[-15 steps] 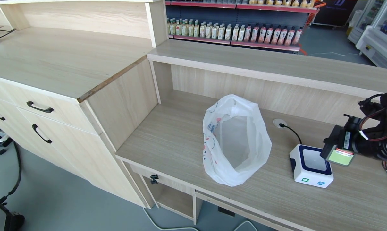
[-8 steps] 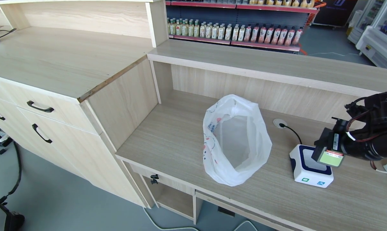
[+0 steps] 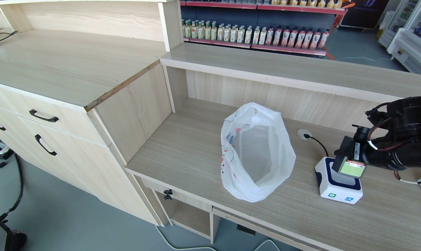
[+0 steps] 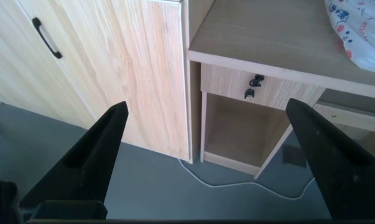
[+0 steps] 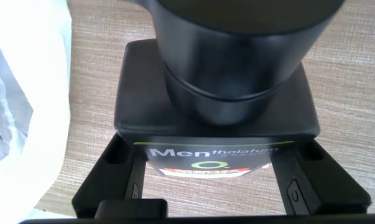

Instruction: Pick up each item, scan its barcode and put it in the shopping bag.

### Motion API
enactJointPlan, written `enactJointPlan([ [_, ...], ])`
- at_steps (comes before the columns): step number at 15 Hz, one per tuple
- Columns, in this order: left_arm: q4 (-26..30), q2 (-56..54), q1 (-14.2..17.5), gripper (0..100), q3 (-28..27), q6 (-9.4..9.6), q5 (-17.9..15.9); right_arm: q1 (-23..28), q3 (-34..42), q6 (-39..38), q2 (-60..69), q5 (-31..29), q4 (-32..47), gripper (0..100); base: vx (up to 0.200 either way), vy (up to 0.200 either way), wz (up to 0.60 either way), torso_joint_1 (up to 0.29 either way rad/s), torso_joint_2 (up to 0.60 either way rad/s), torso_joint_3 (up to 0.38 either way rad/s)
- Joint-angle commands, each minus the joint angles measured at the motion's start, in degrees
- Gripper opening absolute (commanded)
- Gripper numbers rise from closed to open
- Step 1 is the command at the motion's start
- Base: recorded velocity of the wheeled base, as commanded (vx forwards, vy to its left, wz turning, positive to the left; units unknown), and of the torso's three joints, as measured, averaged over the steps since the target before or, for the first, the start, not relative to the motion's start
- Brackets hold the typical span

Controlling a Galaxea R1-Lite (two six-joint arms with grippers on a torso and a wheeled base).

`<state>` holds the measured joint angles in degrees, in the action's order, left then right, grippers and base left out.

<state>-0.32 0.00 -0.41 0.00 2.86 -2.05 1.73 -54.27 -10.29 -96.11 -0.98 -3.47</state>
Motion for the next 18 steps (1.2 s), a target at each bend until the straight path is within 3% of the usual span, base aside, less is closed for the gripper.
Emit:
enactJointPlan([
  [1,0.0,0.0,0.0,100,0.0,-0.05,-0.1,-1.4,-2.3,4.8,5.0,-3.2,0.1,0,0.0,0.0,0.0,0.0,0.0,0.0],
  [3,0.0,0.0,0.0,100,0.0,0.04,-0.1,-1.3,-0.7,15.4,13.3,-10.1,0.1,0,0.0,0.0,0.0,0.0,0.0,0.0],
  [8,0.0,0.0,0.0,100,0.0,0.04,0.0,-1.2,5.2,22.8,25.0,-11.2,0.0,0,0.0,0.0,0.0,0.0,0.0,0.0],
  [14,0.0,0.0,0.0,100,0.0,0.04,0.0,-3.8,6.7,23.1,26.6,-11.2,0.0,0,0.0,0.0,0.6,0.001,0.0,0.001],
  [18,0.0,0.0,0.0,100,0.0,0.04,0.0,-3.6,9.7,22.1,23.2,-11.0,-0.8,0,0.0,0.0,0.0,0.0,0.0,0.0],
])
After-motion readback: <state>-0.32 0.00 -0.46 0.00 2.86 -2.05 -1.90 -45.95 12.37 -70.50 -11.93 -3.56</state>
